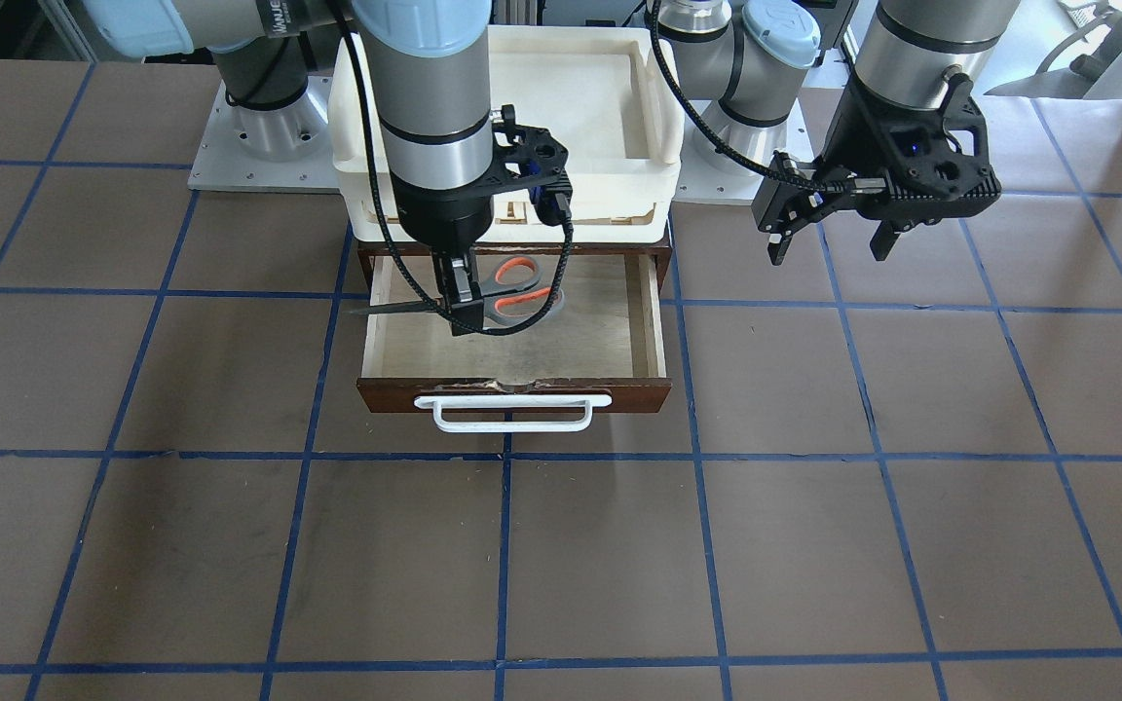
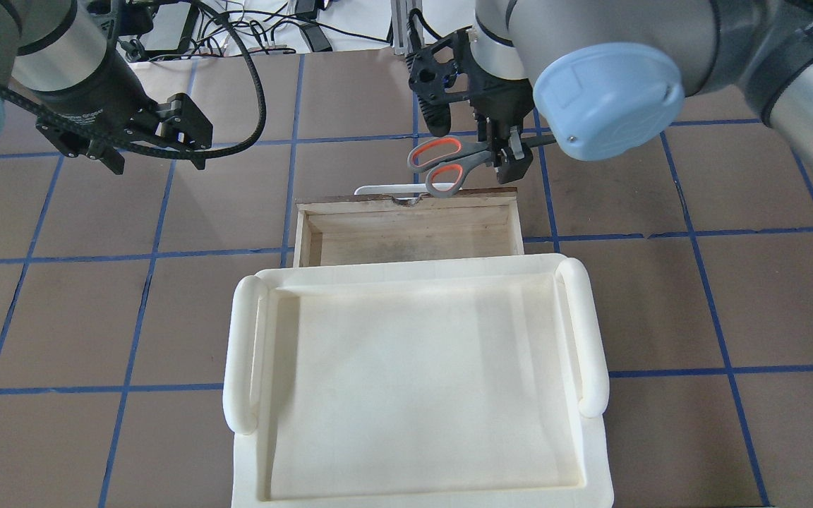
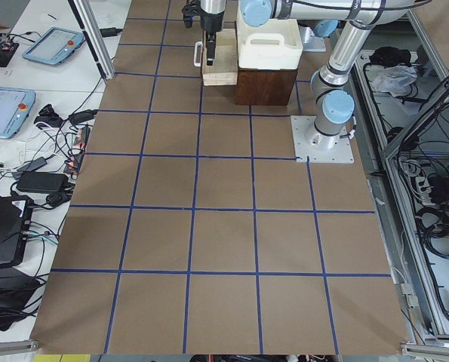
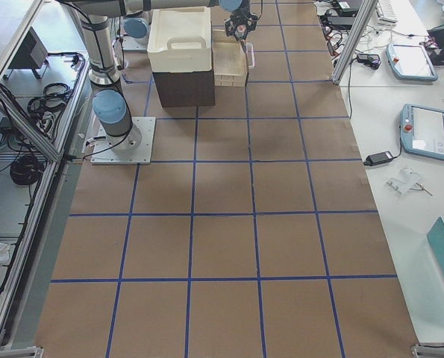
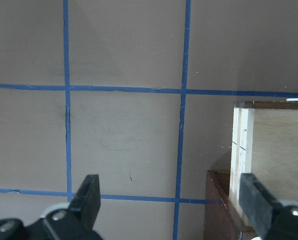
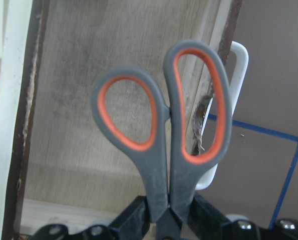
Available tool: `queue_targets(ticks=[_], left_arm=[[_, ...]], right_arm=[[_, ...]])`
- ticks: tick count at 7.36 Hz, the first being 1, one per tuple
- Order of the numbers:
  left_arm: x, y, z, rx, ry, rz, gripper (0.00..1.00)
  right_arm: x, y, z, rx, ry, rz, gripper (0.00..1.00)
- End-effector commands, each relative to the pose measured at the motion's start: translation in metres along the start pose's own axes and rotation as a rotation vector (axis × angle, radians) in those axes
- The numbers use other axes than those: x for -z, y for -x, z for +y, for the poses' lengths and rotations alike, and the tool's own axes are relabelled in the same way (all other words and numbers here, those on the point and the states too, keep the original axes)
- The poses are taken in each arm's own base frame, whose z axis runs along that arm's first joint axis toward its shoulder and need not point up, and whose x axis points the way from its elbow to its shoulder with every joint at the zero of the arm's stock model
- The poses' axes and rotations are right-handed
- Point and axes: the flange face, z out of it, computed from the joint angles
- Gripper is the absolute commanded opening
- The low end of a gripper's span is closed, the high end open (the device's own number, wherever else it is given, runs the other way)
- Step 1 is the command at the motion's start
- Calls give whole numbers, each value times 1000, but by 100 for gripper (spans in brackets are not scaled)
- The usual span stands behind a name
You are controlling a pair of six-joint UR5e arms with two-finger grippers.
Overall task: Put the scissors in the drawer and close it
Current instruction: 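Lift the scissors with the right gripper and carry them over the drawer, then lower the scissors into the drawer and open the right gripper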
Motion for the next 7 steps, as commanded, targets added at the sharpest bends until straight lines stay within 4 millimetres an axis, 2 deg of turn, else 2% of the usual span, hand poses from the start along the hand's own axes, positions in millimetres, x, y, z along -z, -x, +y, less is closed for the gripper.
queue_targets(ticks=[1, 3, 7], left_arm=[[0, 0, 0, 1, -1, 0, 100], [0, 0, 0, -1, 0, 0, 100], [1, 1, -1, -4, -4, 0, 100]], right_arm=[[-30, -3, -33, -20, -4, -26, 9], [-57, -10, -37, -35, -1, -65, 9], [-82, -4, -43, -90, -44, -97, 12]])
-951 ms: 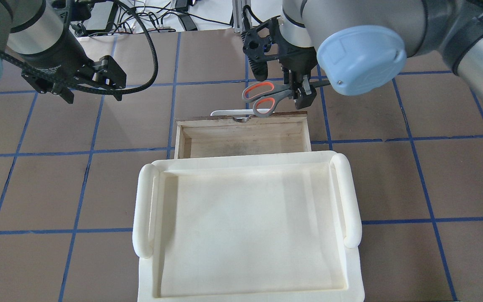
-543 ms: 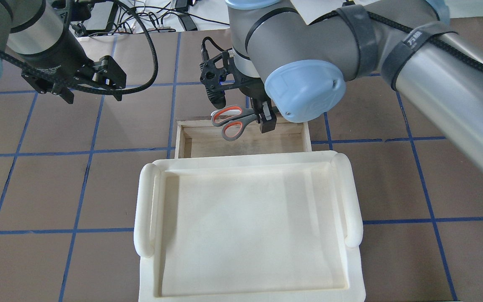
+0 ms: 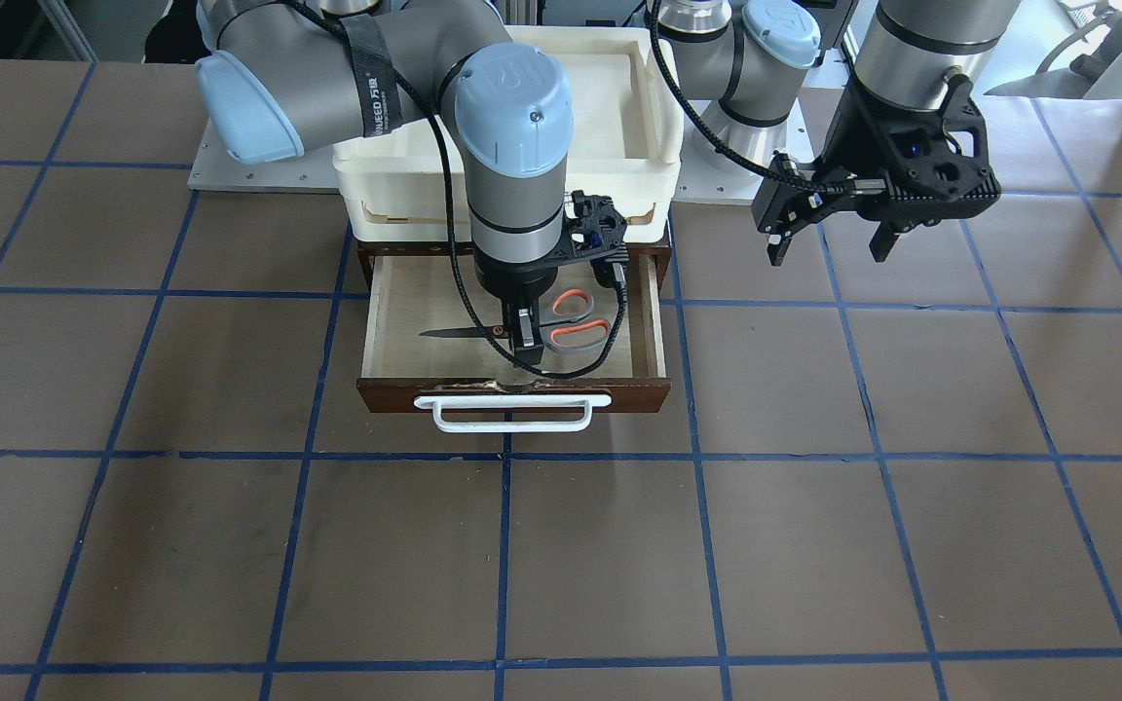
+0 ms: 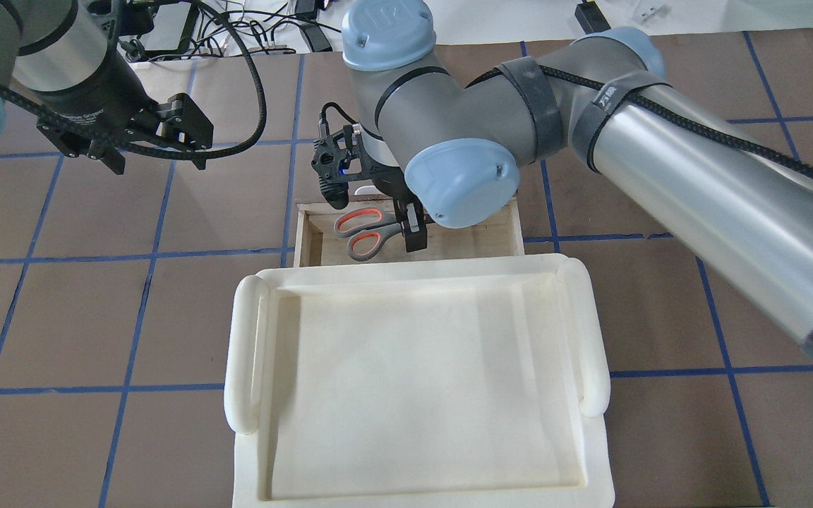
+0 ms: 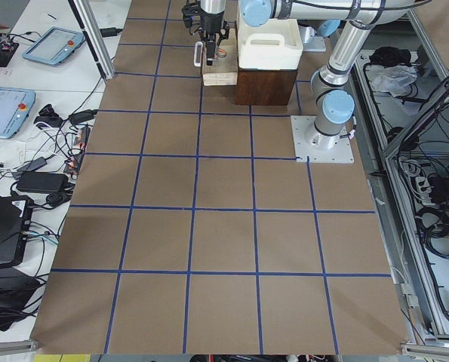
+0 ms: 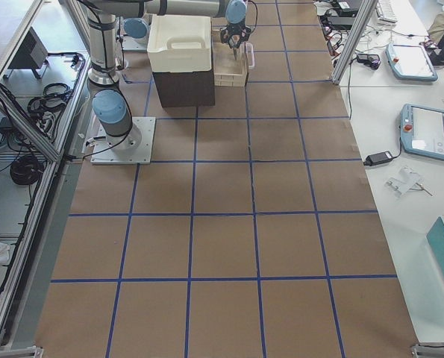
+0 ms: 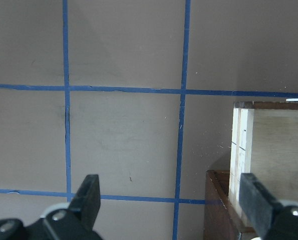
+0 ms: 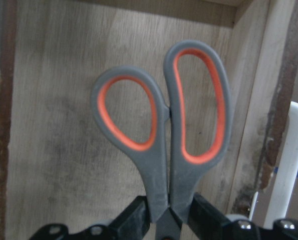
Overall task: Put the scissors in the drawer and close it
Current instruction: 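Lower the scissors into the drawer and open the right gripper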
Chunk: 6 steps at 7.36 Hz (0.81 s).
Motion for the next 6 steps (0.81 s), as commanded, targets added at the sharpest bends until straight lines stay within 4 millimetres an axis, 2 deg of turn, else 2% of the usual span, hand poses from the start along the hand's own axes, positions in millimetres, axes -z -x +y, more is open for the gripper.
queue_targets(ticks=[1, 2, 3, 6], left_arm=[[0, 0, 0, -3, -1, 0, 100], [0, 0, 1, -3, 2, -1, 100], [0, 1, 0, -2, 3, -1, 100], [0, 0, 1, -3, 4, -1, 100]], right_arm=[[-6, 2, 0, -7, -4, -4, 13], [-6, 0, 0, -6, -7, 7, 23], [-7, 0, -1, -20, -10, 2, 99], [1, 2, 3, -49, 10, 19, 100]])
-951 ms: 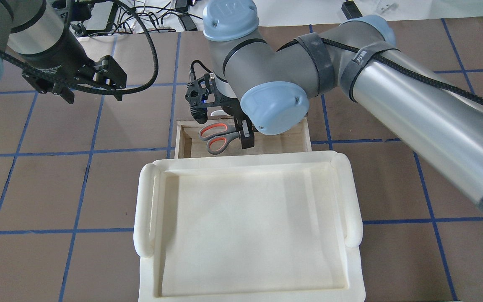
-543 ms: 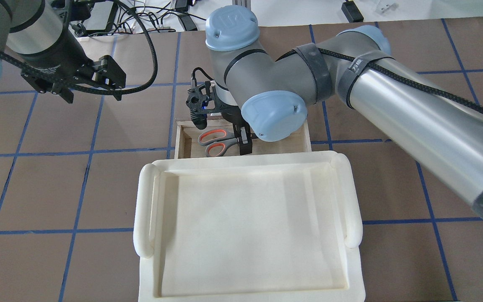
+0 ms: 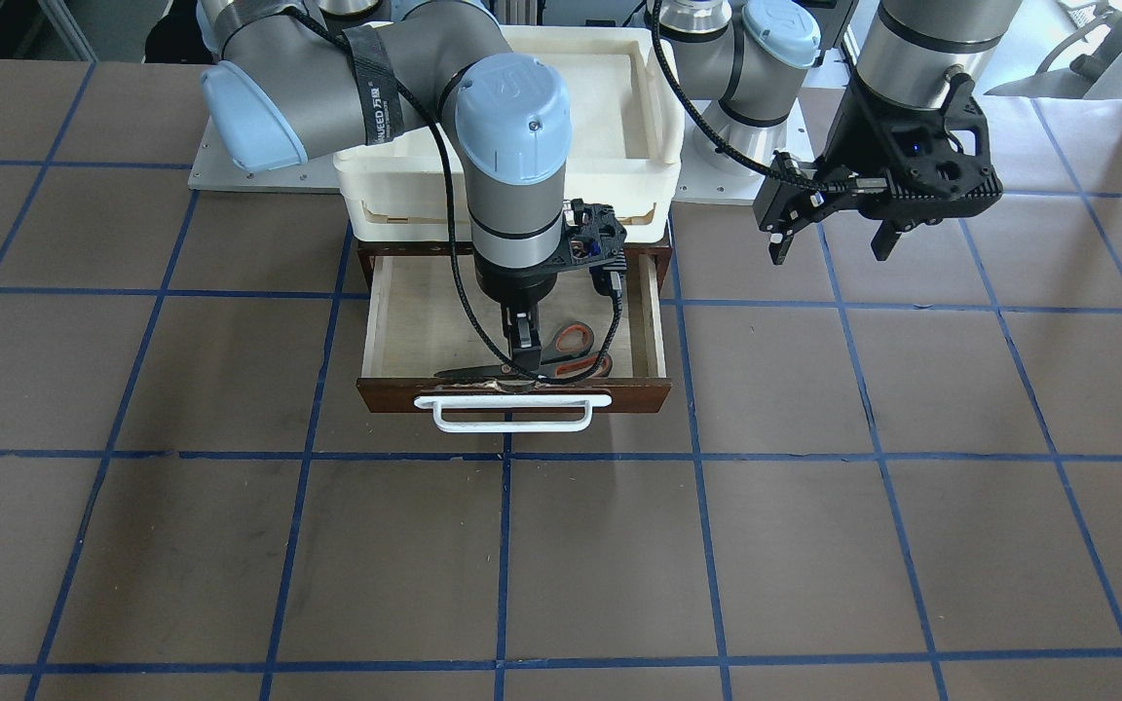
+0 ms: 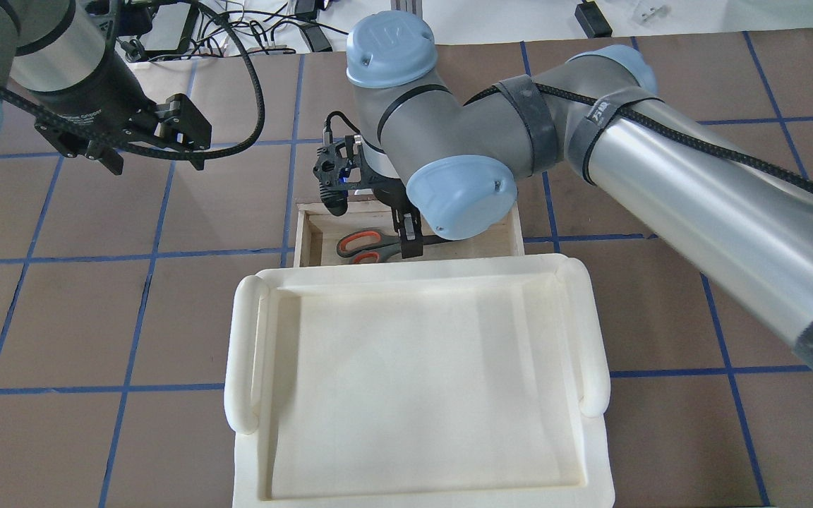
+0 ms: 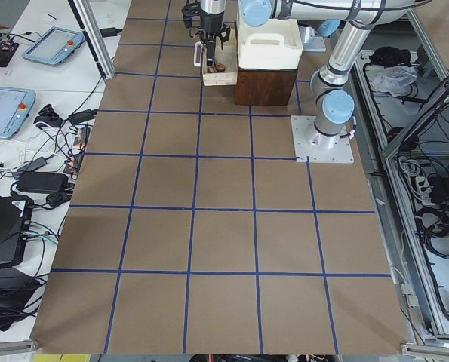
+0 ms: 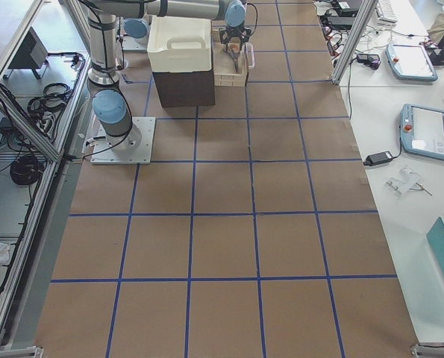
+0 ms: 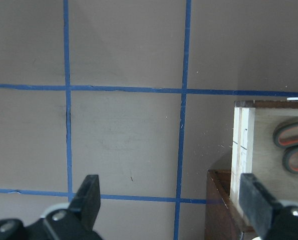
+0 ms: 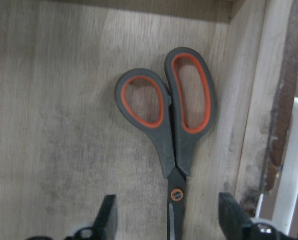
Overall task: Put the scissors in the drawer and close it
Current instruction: 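Lower the scissors into the drawer and open the right gripper, then raise the right gripper away from the drawer while the left arm moves toward it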
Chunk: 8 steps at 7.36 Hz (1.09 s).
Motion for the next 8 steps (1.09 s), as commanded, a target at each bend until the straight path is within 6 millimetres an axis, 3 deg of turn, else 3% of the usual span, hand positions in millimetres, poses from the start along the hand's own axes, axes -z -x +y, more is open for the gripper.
queue_targets(ticks=[1, 3, 6, 8], left_arm=[[0, -1, 0, -1, 0, 0, 100], [0, 0, 0, 0, 0, 2, 100], [6, 12, 3, -8, -7, -136, 100], [-10, 12, -8, -6, 13, -136, 100]], right_arm=[[21, 2, 6, -15, 0, 43, 100], [67, 5, 37, -224, -33, 121, 100], [119, 0, 118, -507, -65, 197, 100], [148, 10, 148, -702, -91, 238, 100]])
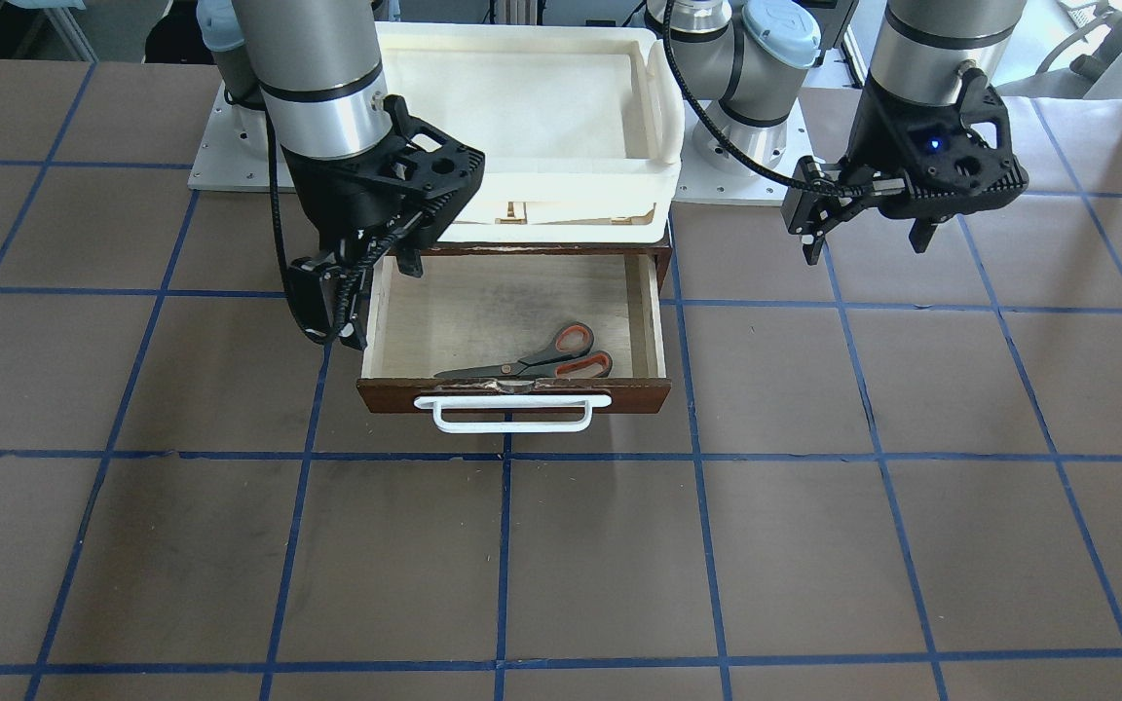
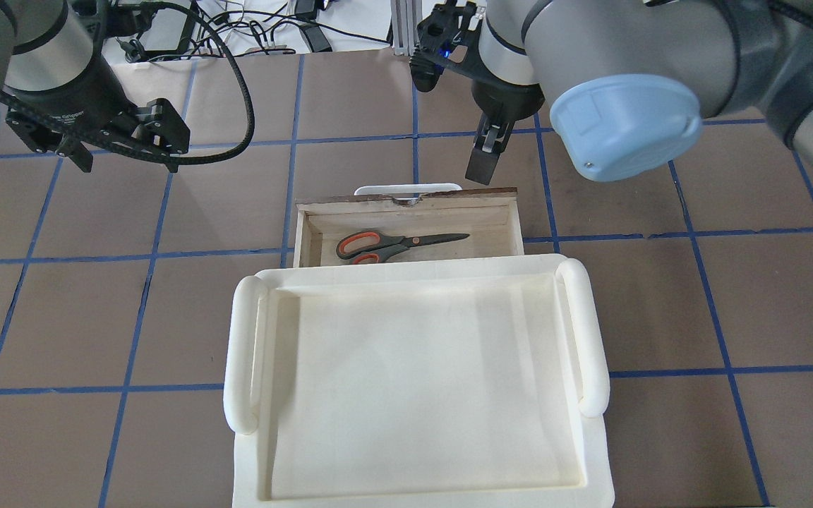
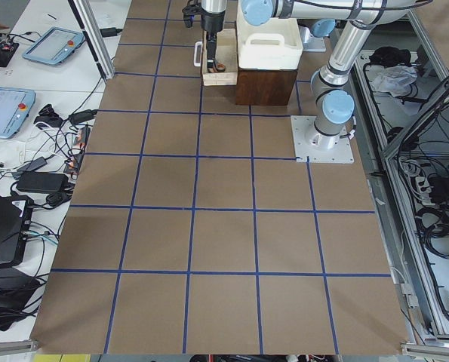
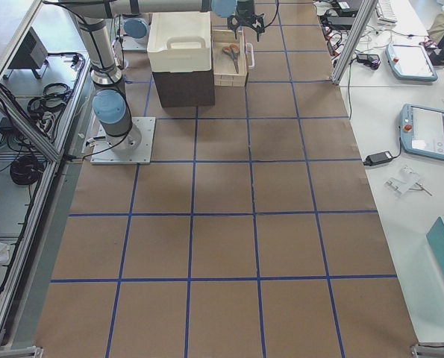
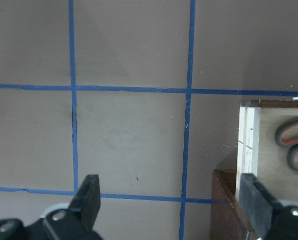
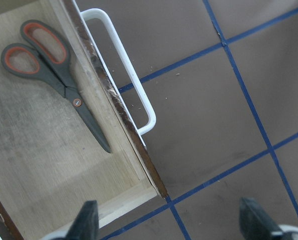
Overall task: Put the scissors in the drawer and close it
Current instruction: 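Raise the right gripper away from the drawer while the left arm moves toward it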
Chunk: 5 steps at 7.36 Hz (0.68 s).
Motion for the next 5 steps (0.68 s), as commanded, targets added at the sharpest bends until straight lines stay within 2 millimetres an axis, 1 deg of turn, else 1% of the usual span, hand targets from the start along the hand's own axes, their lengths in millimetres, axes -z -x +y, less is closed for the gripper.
queue_targets(ticks=[1, 2, 3, 4, 5], left_arm=[[-10, -5, -6, -7, 15, 17, 100], [-13, -12, -12, -10, 3, 76, 100], [-19, -20, -22, 10, -9, 117, 100], [-31, -24, -29, 21, 14, 129, 100], [-37, -39, -37, 37, 12, 170, 100]], right_arm=[[31, -15, 31, -206, -11, 41, 100], [44, -15, 38, -346, -26, 59, 100], [43, -18, 45, -442, 11, 70, 100], [42, -19, 47, -574, 18, 71, 100], [40, -16, 49, -699, 42, 55, 100]])
